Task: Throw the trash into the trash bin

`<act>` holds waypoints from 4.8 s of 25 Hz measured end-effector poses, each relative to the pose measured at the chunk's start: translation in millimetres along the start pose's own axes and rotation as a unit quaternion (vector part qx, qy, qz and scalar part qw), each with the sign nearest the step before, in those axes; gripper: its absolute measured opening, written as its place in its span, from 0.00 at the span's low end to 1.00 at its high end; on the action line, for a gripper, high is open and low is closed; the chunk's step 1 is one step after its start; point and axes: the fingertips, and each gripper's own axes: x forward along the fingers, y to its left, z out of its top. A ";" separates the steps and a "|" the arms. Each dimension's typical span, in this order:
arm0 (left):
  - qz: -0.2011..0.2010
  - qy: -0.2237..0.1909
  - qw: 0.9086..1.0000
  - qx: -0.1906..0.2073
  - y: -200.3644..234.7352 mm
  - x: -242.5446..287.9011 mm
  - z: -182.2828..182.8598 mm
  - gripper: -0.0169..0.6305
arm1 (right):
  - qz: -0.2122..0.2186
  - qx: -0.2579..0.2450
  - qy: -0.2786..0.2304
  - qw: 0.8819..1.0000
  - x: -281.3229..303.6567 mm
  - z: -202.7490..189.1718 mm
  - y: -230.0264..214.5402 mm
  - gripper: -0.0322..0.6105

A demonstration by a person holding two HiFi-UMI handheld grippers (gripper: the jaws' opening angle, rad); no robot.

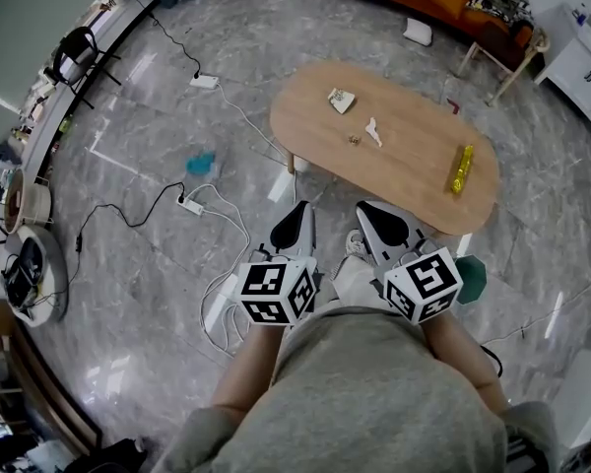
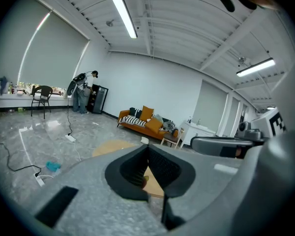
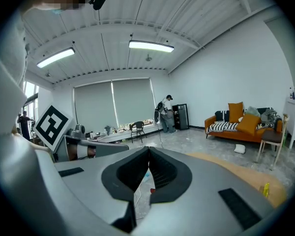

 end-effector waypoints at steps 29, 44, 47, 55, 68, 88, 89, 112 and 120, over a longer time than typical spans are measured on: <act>0.044 0.000 0.999 -0.011 14.3 153.0 59.2 0.04 | 0.037 -0.012 0.004 0.999 88.1 48.9 -144.8 0.06; 0.039 0.001 0.999 -0.007 17.7 221.4 78.9 0.04 | 0.033 -0.017 0.000 0.999 122.1 63.5 -201.2 0.06; 0.032 0.005 0.999 -0.005 17.7 230.7 79.4 0.04 | 0.027 -0.011 -0.001 1.000 124.6 62.7 -206.6 0.06; 0.006 0.023 1.000 0.002 19.6 260.8 80.7 0.04 | -0.005 0.003 0.005 1.000 128.6 59.7 -226.9 0.06; -0.055 0.080 0.995 0.026 58.1 325.1 87.6 0.04 | -0.087 0.035 0.013 0.995 177.5 69.4 -265.7 0.06; -0.126 0.137 0.982 0.045 124.6 419.3 105.8 0.04 | -0.170 0.063 0.025 0.983 269.6 77.0 -299.9 0.06; -0.128 0.140 0.981 0.046 127.1 423.1 104.9 0.04 | -0.173 0.065 0.025 0.982 273.0 75.9 -301.7 0.06; -0.160 0.212 0.962 0.070 165.8 510.4 51.2 0.04 | -0.241 0.116 0.060 0.962 314.7 21.7 -344.6 0.06; -0.156 0.236 0.957 0.070 180.2 535.4 16.2 0.04 | -0.254 0.137 0.065 0.955 331.3 -3.3 -366.0 0.06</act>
